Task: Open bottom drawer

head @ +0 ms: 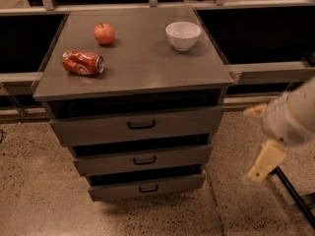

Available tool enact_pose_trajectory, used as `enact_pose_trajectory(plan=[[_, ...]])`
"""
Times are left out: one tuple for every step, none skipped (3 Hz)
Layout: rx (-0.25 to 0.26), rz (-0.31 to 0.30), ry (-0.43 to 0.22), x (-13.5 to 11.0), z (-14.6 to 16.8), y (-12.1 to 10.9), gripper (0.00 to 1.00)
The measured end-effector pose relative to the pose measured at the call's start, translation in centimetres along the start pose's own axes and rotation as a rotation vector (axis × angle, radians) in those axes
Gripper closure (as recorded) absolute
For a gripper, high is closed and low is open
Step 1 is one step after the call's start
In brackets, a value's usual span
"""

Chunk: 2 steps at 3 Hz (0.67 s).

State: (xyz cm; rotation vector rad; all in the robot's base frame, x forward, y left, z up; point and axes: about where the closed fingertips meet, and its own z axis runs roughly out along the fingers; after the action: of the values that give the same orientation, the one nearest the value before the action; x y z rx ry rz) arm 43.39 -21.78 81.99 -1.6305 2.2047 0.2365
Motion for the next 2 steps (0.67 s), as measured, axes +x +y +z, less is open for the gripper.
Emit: enact_pose_trajectory(plan=[[-0.064,-0.001,-0.23,1.94,4.74,2.82,0.0],[-0.054,-0.04,-0.222,1.63,4.26,2.73,0.0]])
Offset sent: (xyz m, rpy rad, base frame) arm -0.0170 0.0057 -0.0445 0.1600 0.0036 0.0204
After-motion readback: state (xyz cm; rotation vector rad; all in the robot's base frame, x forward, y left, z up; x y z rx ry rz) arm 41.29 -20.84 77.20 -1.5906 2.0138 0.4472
